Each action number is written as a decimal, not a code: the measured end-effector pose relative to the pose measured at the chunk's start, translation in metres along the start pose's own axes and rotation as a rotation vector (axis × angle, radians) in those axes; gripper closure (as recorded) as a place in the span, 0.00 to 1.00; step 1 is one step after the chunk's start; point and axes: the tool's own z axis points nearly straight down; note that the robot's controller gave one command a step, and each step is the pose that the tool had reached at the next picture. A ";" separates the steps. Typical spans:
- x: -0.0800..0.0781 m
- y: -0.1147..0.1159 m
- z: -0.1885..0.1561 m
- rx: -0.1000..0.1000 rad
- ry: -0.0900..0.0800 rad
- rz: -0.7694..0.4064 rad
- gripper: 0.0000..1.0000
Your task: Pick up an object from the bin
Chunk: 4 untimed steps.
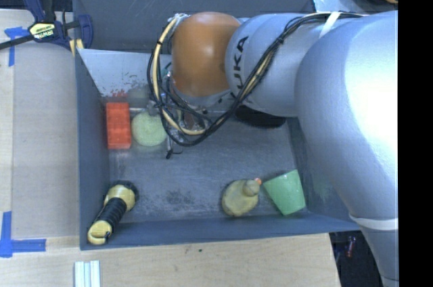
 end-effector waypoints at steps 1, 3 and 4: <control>-0.004 -0.007 0.005 0.002 -0.013 -0.250 0.00; -0.003 -0.001 -0.004 -0.001 -0.012 -0.016 1.00; -0.003 -0.001 -0.010 -0.001 -0.012 -0.016 1.00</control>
Offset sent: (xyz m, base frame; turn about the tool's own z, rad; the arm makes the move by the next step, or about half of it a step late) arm 0.0003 -0.0002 -0.0001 -0.0170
